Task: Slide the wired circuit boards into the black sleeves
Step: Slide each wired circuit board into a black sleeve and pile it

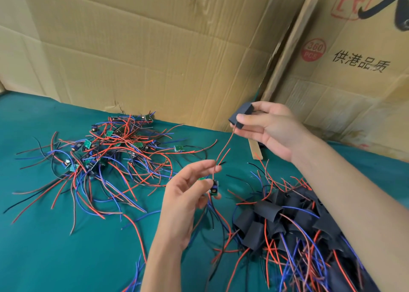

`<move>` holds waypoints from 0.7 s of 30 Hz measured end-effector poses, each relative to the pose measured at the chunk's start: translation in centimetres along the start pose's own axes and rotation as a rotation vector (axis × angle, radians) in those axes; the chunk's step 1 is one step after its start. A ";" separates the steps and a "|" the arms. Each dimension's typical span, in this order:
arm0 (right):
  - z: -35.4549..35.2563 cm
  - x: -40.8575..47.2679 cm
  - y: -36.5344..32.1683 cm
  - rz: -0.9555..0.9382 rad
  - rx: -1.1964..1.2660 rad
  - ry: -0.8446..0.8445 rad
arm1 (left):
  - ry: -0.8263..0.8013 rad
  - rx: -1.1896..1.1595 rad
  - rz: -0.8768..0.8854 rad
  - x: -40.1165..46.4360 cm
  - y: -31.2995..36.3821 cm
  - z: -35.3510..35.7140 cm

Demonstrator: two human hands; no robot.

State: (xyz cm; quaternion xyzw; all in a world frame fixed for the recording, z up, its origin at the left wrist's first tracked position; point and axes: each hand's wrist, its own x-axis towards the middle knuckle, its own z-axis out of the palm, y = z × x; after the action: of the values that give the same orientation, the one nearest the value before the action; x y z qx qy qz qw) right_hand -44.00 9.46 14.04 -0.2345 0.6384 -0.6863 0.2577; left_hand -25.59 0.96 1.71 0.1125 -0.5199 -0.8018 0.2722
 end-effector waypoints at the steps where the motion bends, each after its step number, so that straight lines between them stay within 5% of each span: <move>1: 0.2 -0.4 0.2 0.024 -0.025 -0.026 | 0.002 -0.002 -0.002 0.0 0.0 0.0; 13: 3.1 -6.0 4.1 0.156 -0.209 -0.159 | 0.156 -0.111 0.080 0.5 -0.2 -0.3; 21: 2.7 -7.1 4.5 0.097 -0.079 -0.130 | 0.154 -0.159 0.056 0.4 -0.3 -0.3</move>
State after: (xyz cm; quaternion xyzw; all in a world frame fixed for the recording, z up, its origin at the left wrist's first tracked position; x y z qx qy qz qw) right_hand -36.61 11.81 9.81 -0.2574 0.6574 -0.6308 0.3220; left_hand -25.88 0.62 1.34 0.1372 -0.4350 -0.8217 0.3416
